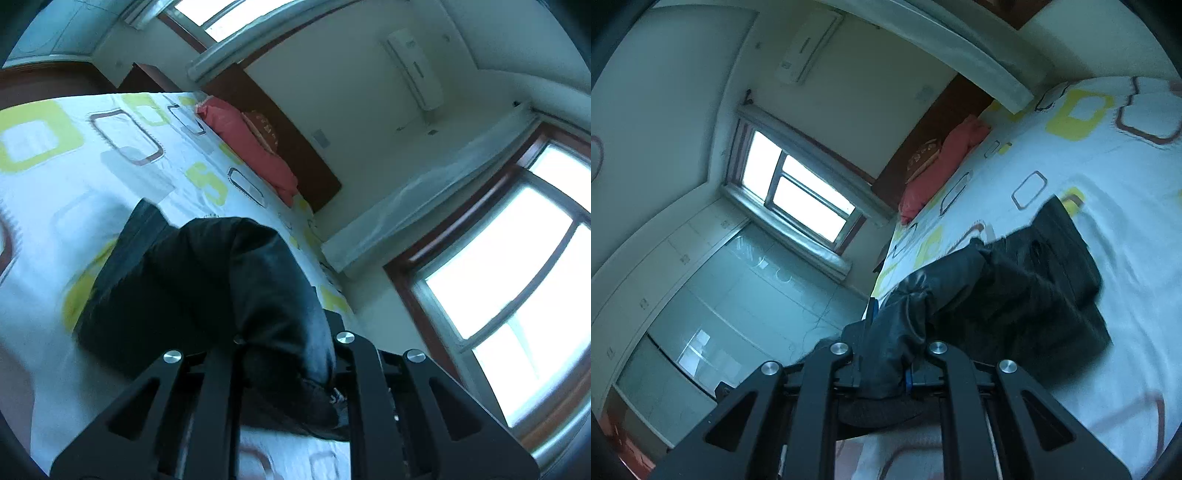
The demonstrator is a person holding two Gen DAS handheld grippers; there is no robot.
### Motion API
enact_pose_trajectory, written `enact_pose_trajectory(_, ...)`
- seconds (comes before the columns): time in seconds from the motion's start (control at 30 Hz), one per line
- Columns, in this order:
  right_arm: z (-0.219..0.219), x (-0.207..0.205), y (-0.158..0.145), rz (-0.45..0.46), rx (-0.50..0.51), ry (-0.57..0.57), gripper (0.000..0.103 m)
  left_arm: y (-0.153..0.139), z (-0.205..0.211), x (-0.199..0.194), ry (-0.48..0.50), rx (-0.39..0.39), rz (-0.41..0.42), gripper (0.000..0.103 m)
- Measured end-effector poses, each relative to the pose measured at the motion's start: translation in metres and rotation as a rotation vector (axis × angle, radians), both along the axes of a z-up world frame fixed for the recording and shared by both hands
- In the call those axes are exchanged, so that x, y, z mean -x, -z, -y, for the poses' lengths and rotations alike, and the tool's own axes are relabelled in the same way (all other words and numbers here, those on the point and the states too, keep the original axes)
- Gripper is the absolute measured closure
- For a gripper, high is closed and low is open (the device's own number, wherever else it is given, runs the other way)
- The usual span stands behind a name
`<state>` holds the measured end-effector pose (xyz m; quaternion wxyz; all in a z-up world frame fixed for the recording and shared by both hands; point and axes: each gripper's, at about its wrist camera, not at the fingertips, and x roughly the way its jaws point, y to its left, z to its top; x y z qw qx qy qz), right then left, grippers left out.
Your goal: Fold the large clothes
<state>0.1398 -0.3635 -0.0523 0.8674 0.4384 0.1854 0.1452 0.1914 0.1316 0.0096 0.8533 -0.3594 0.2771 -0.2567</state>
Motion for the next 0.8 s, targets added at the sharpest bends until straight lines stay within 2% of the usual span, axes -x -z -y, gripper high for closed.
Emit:
enact_pose_trajectory(0.17,0.015,-0.093,0.028,-0.090,-0.007,0.029,0.092,0.025,0.036,-0.112,-0.007,-0.088,-0.053,0.090)
enact_pose_trajectory(0.27,0.026,-0.141,0.057,-0.171,-0.008,0.065,0.092,0.051,0.050,-0.167,-0.041,-0.144,-0.100,0.090)
enact_pose_trajectory(0.37,0.040,-0.181,0.098,-0.272,-0.012,0.091,0.092,0.082,0.057,-0.209,-0.072,-0.204,-0.147,0.091)
enact_pose_trajectory(0.57,0.045,-0.220,0.147,-0.347,0.010,0.096,0.092,0.146,0.066,-0.258,-0.086,-0.309,-0.223,0.090)
enact_pose_trajectory(0.7,0.039,-0.238,0.148,-0.352,0.055,0.082,0.088,0.164,0.068,-0.273,-0.092,-0.329,-0.237,0.089)
enact_pose_trajectory(0.8,0.040,-0.241,0.146,-0.362,0.050,0.071,0.085,0.162,0.066,-0.274,-0.078,-0.317,-0.238,0.085)
